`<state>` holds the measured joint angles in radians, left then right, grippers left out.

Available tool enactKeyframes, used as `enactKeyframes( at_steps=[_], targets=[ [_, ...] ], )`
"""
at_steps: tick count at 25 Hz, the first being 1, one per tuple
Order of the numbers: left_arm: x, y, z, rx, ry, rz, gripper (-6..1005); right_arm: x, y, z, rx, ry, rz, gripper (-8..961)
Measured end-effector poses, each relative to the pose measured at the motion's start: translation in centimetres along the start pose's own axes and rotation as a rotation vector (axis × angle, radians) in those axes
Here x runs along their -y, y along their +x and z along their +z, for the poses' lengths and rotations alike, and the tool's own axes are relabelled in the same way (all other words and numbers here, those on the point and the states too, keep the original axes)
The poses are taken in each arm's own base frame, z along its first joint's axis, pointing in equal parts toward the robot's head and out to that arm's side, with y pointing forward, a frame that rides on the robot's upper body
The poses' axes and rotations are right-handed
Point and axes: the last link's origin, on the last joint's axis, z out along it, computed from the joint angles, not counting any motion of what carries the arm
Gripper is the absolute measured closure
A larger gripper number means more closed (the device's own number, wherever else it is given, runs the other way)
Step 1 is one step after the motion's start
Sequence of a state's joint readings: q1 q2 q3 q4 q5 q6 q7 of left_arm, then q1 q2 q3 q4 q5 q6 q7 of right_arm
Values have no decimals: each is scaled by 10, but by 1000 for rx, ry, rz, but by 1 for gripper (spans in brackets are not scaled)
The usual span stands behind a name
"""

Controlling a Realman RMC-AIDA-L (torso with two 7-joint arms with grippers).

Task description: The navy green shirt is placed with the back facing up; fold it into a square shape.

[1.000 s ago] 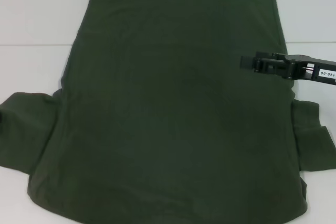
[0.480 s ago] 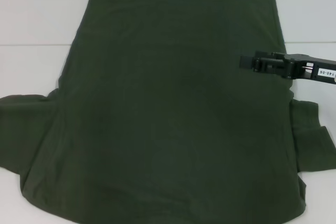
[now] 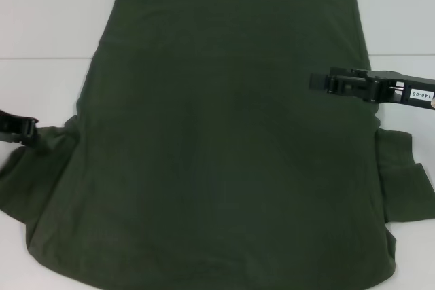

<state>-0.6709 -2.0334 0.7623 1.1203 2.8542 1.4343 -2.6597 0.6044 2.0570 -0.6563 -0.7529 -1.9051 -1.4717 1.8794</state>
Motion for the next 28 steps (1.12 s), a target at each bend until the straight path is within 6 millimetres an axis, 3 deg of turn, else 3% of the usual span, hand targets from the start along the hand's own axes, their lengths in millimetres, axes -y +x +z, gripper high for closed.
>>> enactKeyframes(
  at_steps=[6, 11, 19, 28],
  targets=[
    [-29, 16, -3, 37, -11, 32, 1000, 1, 1, 1, 1, 5, 3, 13],
    [-63, 30, 7, 53, -38, 86, 1000, 3, 2, 1, 3, 15, 10, 13],
    [-81, 36, 16, 48, -52, 114, 1000, 3, 2, 1, 3, 16, 13, 13],
    [-99, 30, 34, 52, -90, 166, 980, 4, 5, 1, 1, 19, 22, 12]
  ],
)
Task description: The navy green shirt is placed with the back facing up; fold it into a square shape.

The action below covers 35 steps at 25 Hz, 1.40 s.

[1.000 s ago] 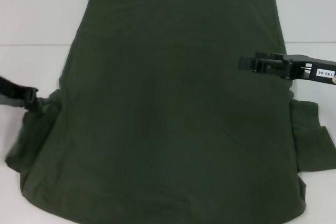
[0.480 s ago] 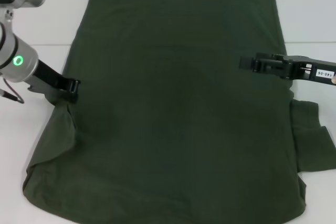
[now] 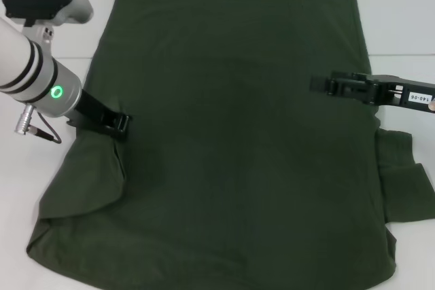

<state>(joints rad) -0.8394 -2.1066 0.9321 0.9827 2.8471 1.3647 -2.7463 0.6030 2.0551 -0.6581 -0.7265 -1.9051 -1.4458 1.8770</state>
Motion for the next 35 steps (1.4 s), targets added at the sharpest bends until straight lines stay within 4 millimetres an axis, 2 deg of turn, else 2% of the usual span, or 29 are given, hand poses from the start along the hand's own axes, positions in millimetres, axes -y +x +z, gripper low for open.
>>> enactKeyframes(
  at_steps=[5, 8, 11, 19, 20, 27, 31, 35],
  targets=[
    [-1, -8, -1, -40, -52, 105, 945, 3, -1, -2, -4, 11, 8, 12],
    [-1, -16, -9, -175, -167, 187, 925, 4, -2, -3, -11, 13, 3, 12],
    [1, -29, -17, -305, -272, 280, 697, 4, -3, -3, -29, 14, -13, 12],
    [26, -87, -12, -510, -441, 304, 496, 4, -6, -9, -92, 5, -46, 12],
    [28, -101, -14, -578, -471, 294, 470, 6, -8, -12, -99, 17, -36, 12],
    [31, -118, -10, -617, -487, 222, 227, 27, -23, -48, -216, 194, 168, 12],
    [33, -119, -6, -627, -476, 185, 231, 32, -28, -72, -282, 312, 277, 13],
    [32, -116, -4, -638, -462, 182, 233, 36, -21, -81, -345, 357, 315, 14]
  ],
)
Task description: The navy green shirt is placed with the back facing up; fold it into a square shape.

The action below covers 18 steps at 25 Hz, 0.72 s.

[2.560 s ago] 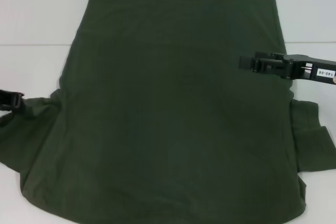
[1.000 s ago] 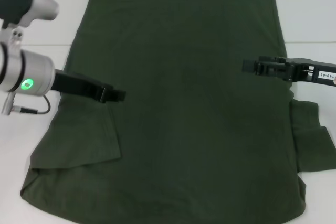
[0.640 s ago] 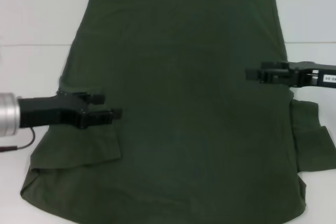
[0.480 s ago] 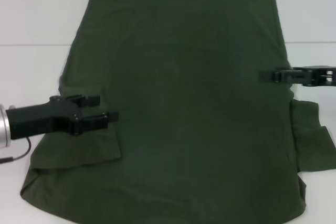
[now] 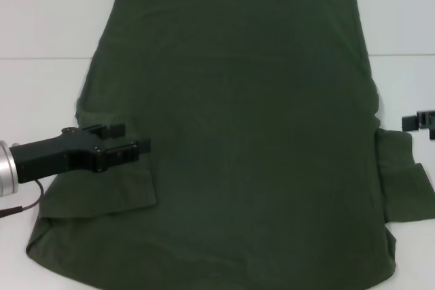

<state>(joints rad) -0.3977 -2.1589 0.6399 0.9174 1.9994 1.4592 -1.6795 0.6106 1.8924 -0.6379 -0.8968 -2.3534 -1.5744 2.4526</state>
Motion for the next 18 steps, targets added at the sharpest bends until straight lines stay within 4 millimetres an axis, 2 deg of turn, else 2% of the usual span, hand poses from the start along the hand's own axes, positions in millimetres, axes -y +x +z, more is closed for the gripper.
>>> enactKeyframes(
  at_steps=[9, 18],
  targets=[
    [-2, 7, 7, -7, -13, 14, 233, 9, 16, 7, -95, 66, -7, 15],
    [-2, 7, 11, -13, -19, 3, 233, 19, 20, 24, -104, 143, -72, 27]
  ],
)
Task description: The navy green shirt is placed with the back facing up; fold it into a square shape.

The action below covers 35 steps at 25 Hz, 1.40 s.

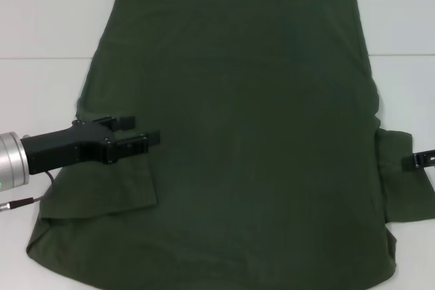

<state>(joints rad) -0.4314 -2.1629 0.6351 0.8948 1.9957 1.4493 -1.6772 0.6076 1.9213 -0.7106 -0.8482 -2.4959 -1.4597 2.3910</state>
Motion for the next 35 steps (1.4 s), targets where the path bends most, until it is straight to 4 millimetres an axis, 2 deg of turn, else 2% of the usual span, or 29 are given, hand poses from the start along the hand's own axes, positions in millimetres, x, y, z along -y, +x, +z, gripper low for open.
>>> enactKeyframes(
  at_steps=[9, 18, 29, 35],
  targets=[
    [0, 1, 0, -13, 3, -5, 233, -5, 1, 19, -44, 51, -77, 38],
    [0, 1, 0, -13, 3, -4, 233, -9, 0, 27, -47, 71, -92, 49],
    [1, 2, -2, -33, 6, -10, 233, -20, -4, 34, -62, 21, -96, 63],
    [1, 2, -2, -35, 6, -9, 234, -17, -8, 30, -28, 23, -62, 70]
  ],
)
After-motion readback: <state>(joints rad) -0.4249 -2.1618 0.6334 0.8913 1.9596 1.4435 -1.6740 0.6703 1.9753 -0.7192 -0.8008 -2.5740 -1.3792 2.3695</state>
